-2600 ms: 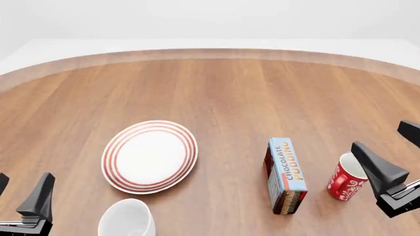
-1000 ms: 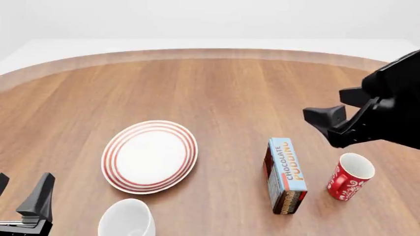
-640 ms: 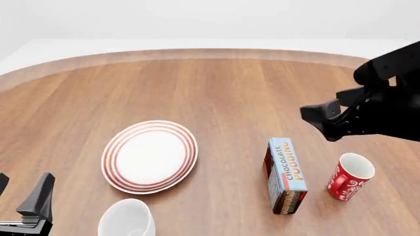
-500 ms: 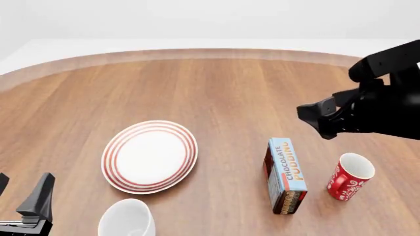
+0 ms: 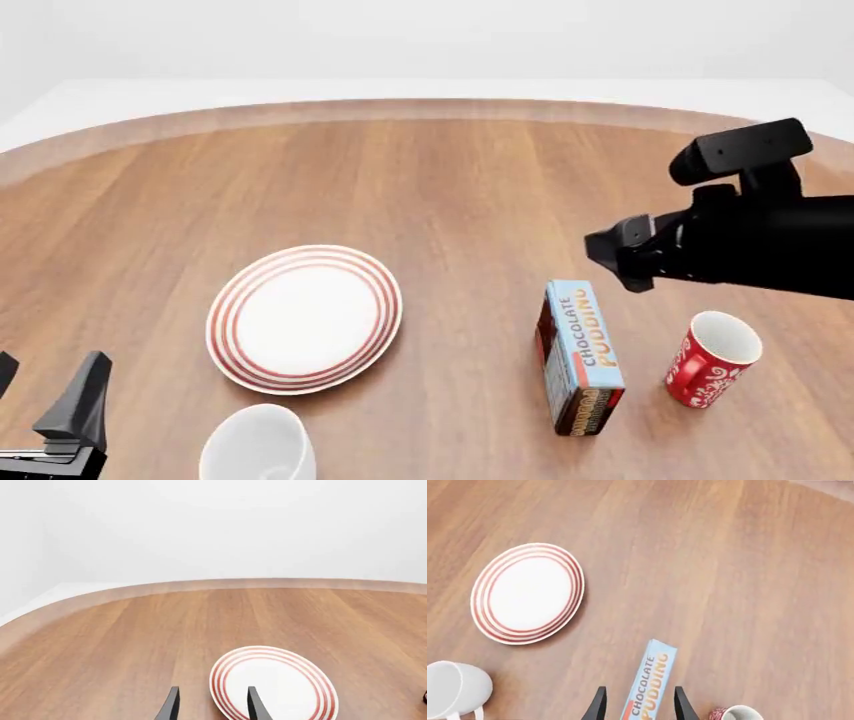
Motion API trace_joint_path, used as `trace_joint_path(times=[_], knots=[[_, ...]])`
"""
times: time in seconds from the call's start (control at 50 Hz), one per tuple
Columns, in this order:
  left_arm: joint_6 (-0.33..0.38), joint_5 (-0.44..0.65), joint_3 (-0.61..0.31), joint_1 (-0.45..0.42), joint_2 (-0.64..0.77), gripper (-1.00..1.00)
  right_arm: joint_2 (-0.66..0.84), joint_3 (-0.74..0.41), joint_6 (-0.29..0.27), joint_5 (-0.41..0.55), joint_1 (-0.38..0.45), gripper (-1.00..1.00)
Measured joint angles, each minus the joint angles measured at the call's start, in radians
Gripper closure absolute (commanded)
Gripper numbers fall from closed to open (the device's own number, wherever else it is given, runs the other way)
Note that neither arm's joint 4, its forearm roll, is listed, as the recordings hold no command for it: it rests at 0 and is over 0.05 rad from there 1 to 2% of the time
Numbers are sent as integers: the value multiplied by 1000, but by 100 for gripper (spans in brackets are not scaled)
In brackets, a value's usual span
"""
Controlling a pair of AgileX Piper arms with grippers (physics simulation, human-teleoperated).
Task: Pick up the white mug and put it on the plate, and put the chocolate pudding to the right of the plate.
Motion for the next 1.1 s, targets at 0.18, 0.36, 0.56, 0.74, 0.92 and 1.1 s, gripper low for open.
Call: trace_joint_path(times=[0.18,0.36,0.56,0.74,0.92,1.1], knots=[[0,0,0,0,0,-100,30,19,6,-16,-6,-100],[0,0,0,0,0,-100,58,33,7,-30,-13,-100],[0,0,0,0,0,-100,75,51,9,-43,-22,-100],[0,0,0,0,0,-100,81,67,15,-48,-24,-100],[0,0,0,0,0,-100,91,84,27,-57,-23,-100],[0,0,0,0,0,-100,101,100,39,-67,-18,-100]])
